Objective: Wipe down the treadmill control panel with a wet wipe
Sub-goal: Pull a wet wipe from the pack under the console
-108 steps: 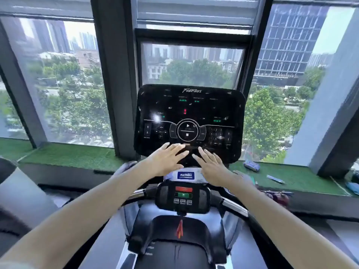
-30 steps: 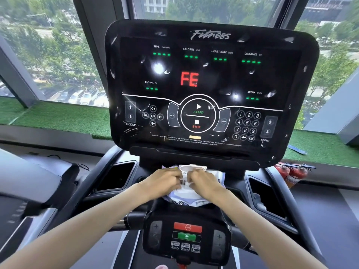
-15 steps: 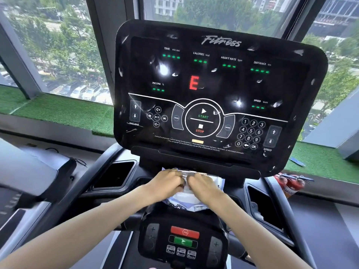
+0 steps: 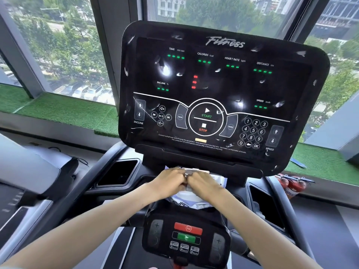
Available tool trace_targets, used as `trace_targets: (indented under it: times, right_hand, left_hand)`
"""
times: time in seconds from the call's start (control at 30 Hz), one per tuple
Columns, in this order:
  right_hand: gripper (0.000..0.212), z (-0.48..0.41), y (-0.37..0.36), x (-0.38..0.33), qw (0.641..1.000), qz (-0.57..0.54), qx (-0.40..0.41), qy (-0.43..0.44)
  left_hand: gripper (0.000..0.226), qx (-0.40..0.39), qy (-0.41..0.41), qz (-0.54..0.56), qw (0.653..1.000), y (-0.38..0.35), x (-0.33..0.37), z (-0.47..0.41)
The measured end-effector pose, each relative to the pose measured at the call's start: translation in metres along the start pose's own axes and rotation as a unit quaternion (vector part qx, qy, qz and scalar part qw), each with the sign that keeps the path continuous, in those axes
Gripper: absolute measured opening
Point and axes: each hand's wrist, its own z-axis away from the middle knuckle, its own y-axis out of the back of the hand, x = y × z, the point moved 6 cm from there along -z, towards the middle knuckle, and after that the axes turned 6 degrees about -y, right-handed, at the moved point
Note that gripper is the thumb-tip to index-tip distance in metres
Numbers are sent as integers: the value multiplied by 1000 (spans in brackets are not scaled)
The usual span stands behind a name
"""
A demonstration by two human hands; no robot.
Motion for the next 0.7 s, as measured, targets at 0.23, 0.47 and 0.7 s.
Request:
trace_targets:
  times: [0.23,0.47,0.7]
  right_hand:
    - [26,5,1,13,998,-47,11,-35]
    - [18,5,-5,27,985,-145,18,-88]
    - [27,5,-3,22,993,-54,69,-83]
  left_hand:
    - [21,-4,21,19,1000,4,1,3]
    - [15,23,27,13,999,5,2,3]
    - [16,31,30,8,999,5,2,4]
